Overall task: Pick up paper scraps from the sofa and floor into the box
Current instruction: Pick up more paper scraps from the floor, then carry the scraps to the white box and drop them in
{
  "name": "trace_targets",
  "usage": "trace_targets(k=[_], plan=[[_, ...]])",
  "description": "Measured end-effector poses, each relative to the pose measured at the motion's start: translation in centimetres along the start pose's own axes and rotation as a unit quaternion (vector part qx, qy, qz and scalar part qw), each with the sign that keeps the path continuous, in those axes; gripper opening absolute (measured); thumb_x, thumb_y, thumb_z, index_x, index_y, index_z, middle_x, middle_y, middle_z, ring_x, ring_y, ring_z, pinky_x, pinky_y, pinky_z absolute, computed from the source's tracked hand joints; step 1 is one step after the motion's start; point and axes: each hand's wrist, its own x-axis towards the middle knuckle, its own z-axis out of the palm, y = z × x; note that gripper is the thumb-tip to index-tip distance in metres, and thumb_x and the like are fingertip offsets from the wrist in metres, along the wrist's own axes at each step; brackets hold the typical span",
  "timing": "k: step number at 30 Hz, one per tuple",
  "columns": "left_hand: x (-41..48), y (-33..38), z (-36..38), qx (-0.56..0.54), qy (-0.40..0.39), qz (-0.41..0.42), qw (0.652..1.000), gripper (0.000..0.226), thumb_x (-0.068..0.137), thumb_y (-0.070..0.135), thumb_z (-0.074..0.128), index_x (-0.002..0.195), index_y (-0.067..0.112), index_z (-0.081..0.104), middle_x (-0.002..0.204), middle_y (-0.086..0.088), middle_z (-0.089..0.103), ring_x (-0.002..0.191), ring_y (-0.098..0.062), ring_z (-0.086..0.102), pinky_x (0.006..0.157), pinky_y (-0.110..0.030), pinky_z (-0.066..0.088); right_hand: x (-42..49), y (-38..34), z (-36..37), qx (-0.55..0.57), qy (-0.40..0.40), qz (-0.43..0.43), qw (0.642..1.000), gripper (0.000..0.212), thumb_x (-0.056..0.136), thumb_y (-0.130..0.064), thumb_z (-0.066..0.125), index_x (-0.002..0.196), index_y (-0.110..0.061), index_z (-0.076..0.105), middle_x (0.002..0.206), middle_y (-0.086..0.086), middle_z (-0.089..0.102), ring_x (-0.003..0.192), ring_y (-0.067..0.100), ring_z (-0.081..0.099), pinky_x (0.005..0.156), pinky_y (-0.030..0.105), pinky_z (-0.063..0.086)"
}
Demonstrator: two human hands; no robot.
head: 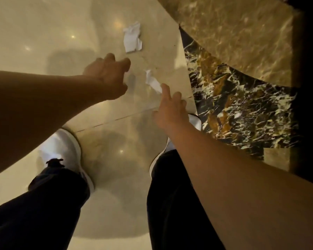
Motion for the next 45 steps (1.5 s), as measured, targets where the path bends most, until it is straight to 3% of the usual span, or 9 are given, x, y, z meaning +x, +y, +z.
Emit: trace_targets(k=[6, 12, 16, 21, 26, 35, 37, 39, 45], plan=[[6.9, -0.1, 0.6, -0.003, 0.117, 0.013, 0.993, 0.075, 0.084, 0.032, 0.069, 0.144, 0.040, 0.025, 0.159, -0.010, 0.006, 0.133, -0.049, 0.027, 0.082, -0.054, 0.051, 6.2, -1.8, 2.1, -0.070, 0.151, -0.055, 0.984, 0.075, 0.079, -0.031, 0.068, 0.141, -0.039, 0.025, 0.141, 0.016, 0.027, 0.112, 0.034, 0.037, 0.082, 0.040, 0.046], [8.0, -0.4, 0.6, -0.022, 0.124, 0.062, 0.990, 0.016, 0.091, 0.015, 0.057, 0.105, 0.008, 0.060, 0.123, -0.019, 0.043, 0.099, -0.041, 0.054, 0.084, -0.048, 0.053, 6.7, -2.2, 2.9, 0.041, 0.135, -0.130, 0.981, 0.038, 0.089, -0.005, 0.051, 0.122, -0.023, 0.057, 0.122, 0.013, 0.046, 0.102, 0.029, 0.052, 0.073, 0.032, 0.048], [6.2, -0.6, 0.0, -0.024, 0.055, 0.056, 0.997, 0.013, 0.086, 0.004, 0.055, 0.098, 0.006, 0.060, 0.104, -0.016, 0.052, 0.088, -0.036, 0.056, 0.072, -0.041, 0.049, 5.5, -1.8, 1.3, 0.065, 0.116, -0.119, 0.984, 0.028, 0.090, 0.002, 0.048, 0.109, -0.016, 0.058, 0.111, 0.013, 0.047, 0.087, 0.027, 0.050, 0.065, 0.028, 0.032], [0.9, -0.5, -4.7, 0.006, 0.088, 0.056, 0.995, 0.008, 0.090, 0.012, 0.052, 0.096, 0.010, 0.057, 0.107, -0.011, 0.051, 0.082, -0.034, 0.055, 0.066, -0.040, 0.050, 1.7, -2.5, -4.6, 0.083, 0.140, -0.127, 0.978, 0.028, 0.088, 0.007, 0.042, 0.101, -0.014, 0.056, 0.107, 0.012, 0.044, 0.080, 0.025, 0.042, 0.064, 0.029, 0.031], [-8.2, 2.0, -13.8, -0.031, 0.098, 0.033, 0.994, 0.006, 0.087, 0.014, 0.056, 0.090, 0.010, 0.058, 0.103, -0.012, 0.058, 0.093, -0.036, 0.058, 0.071, -0.039, 0.047, -4.5, -3.8, -14.4, 0.116, 0.171, -0.099, 0.973, 0.033, 0.080, 0.015, 0.042, 0.096, -0.010, 0.057, 0.112, 0.015, 0.046, 0.094, 0.031, 0.049, 0.071, 0.031, 0.038], [-28.4, 13.1, -28.7, -0.105, 0.118, -0.050, 0.986, 0.016, 0.086, 0.035, 0.056, 0.072, 0.026, 0.052, 0.080, -0.005, 0.065, 0.073, -0.031, 0.060, 0.064, -0.030, 0.047, -24.6, -2.4, -34.4, 0.138, 0.240, -0.121, 0.953, 0.022, 0.086, 0.009, 0.050, 0.084, -0.011, 0.059, 0.110, 0.010, 0.048, 0.097, 0.028, 0.049, 0.069, 0.030, 0.037], [-33.5, 16.5, -31.7, -0.082, 0.109, -0.043, 0.990, 0.006, 0.079, 0.021, 0.055, 0.080, 0.020, 0.060, 0.086, -0.008, 0.065, 0.077, -0.033, 0.060, 0.065, -0.031, 0.050, -30.7, -1.1, -38.1, 0.128, 0.249, -0.116, 0.953, 0.017, 0.088, 0.003, 0.052, 0.084, -0.012, 0.059, 0.107, 0.005, 0.046, 0.091, 0.020, 0.045, 0.068, 0.029, 0.036], [-37.9, 19.7, -34.9, -0.080, 0.128, -0.033, 0.988, 0.018, 0.075, 0.013, 0.053, 0.087, 0.015, 0.065, 0.088, -0.010, 0.064, 0.077, -0.033, 0.059, 0.065, -0.032, 0.050, -35.5, 0.5, -41.2, 0.126, 0.275, -0.108, 0.947, 0.012, 0.088, 0.000, 0.055, 0.084, -0.009, 0.061, 0.109, 0.007, 0.049, 0.091, 0.020, 0.047, 0.068, 0.030, 0.042], [-50.1, 25.1, -40.7, -0.093, 0.193, 0.069, 0.974, 0.019, 0.077, 0.014, 0.059, 0.093, 0.013, 0.069, 0.086, -0.007, 0.066, 0.077, -0.027, 0.063, 0.065, -0.035, 0.052, -50.3, 5.0, -46.3, 0.133, 0.352, -0.025, 0.926, 0.018, 0.089, 0.000, 0.052, 0.101, -0.004, 0.064, 0.118, 0.018, 0.052, 0.103, 0.031, 0.053, 0.076, 0.031, 0.041]])
